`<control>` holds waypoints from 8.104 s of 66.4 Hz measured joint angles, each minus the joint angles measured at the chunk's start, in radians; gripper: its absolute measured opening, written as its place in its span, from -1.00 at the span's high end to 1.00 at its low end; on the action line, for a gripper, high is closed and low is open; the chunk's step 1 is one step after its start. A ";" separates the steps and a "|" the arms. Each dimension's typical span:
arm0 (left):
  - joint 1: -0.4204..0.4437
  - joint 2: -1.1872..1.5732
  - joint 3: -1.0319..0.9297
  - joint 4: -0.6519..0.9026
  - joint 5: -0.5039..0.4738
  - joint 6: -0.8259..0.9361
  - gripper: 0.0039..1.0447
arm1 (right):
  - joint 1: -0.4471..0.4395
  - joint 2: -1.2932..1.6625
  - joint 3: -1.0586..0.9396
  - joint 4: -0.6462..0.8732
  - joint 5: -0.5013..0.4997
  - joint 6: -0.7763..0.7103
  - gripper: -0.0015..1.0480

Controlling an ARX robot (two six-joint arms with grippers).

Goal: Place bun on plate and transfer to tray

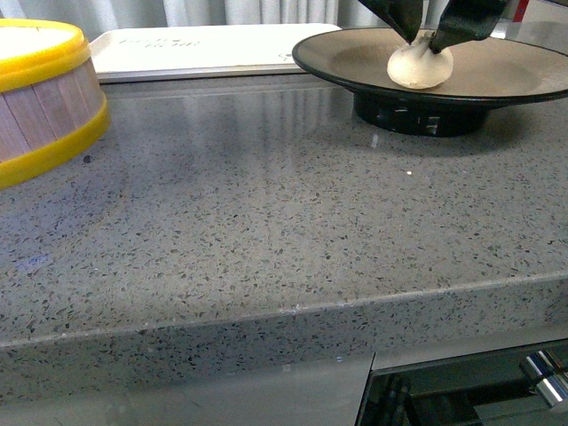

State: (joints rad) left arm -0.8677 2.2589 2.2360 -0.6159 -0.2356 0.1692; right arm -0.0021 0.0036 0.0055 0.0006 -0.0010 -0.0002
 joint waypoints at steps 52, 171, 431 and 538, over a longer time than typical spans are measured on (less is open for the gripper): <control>0.031 -0.163 -0.114 0.161 -0.010 -0.026 -0.88 | 0.000 0.000 0.000 0.000 0.000 0.000 -0.84; 0.866 -1.893 -2.173 0.917 0.235 -0.169 0.93 | 0.000 0.000 0.000 0.000 0.000 0.000 -0.84; 0.866 -2.255 -2.210 0.616 0.235 -0.172 -0.88 | -0.148 1.379 0.814 0.233 -0.321 1.244 0.94; 0.866 -2.255 -2.210 0.616 0.235 -0.172 -0.88 | -0.005 2.135 1.757 -0.043 -0.295 1.212 0.94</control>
State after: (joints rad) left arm -0.0017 0.0036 0.0261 0.0006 -0.0002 -0.0025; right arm -0.0074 2.1384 1.7630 -0.0429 -0.2958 1.2121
